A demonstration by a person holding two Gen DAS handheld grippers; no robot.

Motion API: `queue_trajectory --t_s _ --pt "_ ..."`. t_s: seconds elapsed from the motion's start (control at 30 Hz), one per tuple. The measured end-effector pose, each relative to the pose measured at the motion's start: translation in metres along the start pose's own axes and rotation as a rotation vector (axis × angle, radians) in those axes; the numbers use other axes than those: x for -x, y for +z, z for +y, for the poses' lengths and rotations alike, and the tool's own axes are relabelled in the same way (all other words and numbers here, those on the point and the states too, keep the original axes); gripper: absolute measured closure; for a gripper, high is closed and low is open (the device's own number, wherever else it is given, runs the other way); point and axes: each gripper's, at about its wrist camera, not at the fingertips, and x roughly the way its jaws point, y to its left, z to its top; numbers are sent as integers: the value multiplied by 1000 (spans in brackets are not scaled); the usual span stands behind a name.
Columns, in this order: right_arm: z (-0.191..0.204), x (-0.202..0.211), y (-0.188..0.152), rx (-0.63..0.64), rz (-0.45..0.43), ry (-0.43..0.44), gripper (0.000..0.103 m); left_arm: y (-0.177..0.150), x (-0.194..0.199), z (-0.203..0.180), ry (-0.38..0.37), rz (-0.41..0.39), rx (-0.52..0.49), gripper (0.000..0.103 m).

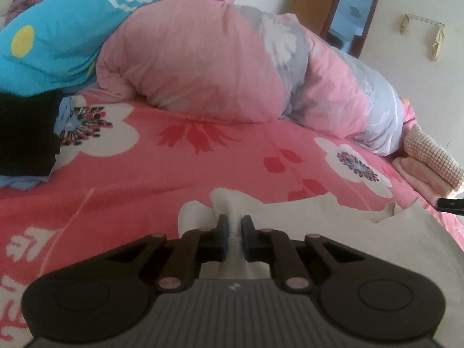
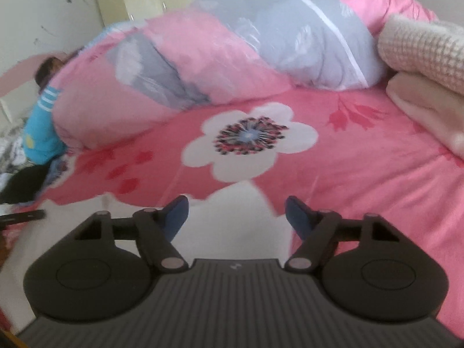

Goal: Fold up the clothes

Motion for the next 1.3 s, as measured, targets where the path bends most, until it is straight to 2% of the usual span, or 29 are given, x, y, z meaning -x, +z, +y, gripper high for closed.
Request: queue_trajectory --t_s 0.13,0.2,0.23,0.33,0.6,0.97,1.17,1.3 --pt "-18 -42 6 -10 105 59 36 1 0 1 -7 -9 0 92" --pt "-20 -54 4 -14 142 80 53 1 0 1 -7 -8 1 92" --pt "-20 -54 2 -15 148 88 67 1 0 1 -5 -9 -1 92" --pt "-15 -43 -3 -9 104 88 92 1 1 0 1 -12 -10 92" --pt "-6 -17 -4 9 -18 79 97 2 11 -7 14 -57 -44 92" --pt "4 13 21 15 -154 28 99 26 26 -10 10 -112 -4 92" --pt "-11 -4 17 -22 -109 -11 99 38 -10 -20 43 -30 -65 93" --pt "-26 -18 7 -70 -83 -28 99 44 -26 -25 43 -15 -94 93"
